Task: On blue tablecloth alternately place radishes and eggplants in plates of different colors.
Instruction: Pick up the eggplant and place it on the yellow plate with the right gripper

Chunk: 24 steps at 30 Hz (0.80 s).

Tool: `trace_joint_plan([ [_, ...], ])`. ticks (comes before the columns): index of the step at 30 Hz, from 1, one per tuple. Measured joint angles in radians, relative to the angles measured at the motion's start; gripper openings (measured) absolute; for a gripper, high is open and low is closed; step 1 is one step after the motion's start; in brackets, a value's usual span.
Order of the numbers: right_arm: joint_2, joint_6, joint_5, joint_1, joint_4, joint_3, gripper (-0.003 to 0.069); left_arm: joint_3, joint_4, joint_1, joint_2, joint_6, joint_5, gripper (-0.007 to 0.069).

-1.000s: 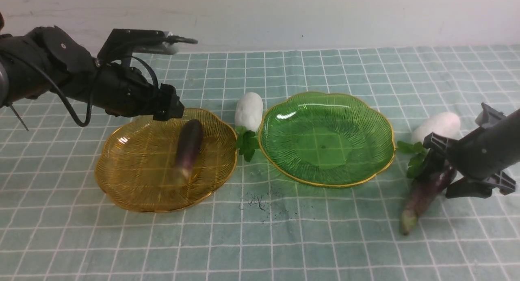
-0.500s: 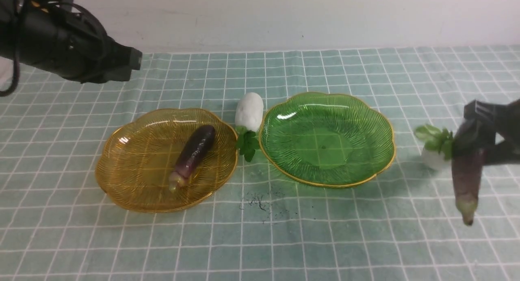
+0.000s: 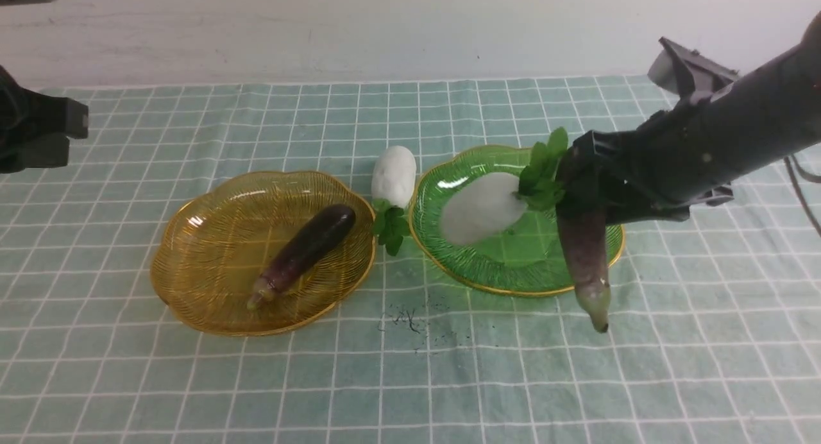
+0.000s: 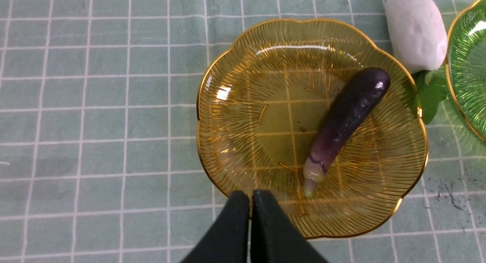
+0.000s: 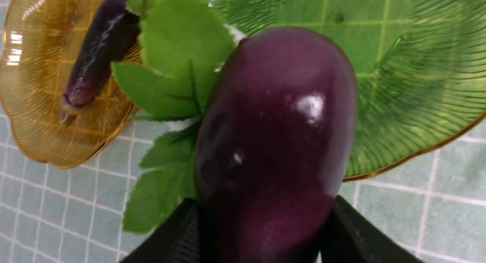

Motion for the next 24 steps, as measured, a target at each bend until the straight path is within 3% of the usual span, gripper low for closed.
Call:
trace_joint_plan([
  [12,-0.057,0.070,0.048,-0.223,-0.236,-0.002,0.0359,0.000,-0.009,0.005,-0.004,0.000,0.002,-0.0008],
  [19,-0.073,0.053,-0.002,-0.250,-0.266,-0.007,0.0359,0.000,-0.009,0.005,-0.004,0.000,0.002,-0.0008],
  [24,-0.075,0.098,-0.024,-0.250,-0.353,-0.008,0.0359,0.000,-0.009,0.005,-0.004,0.001,0.002,-0.0008],
])
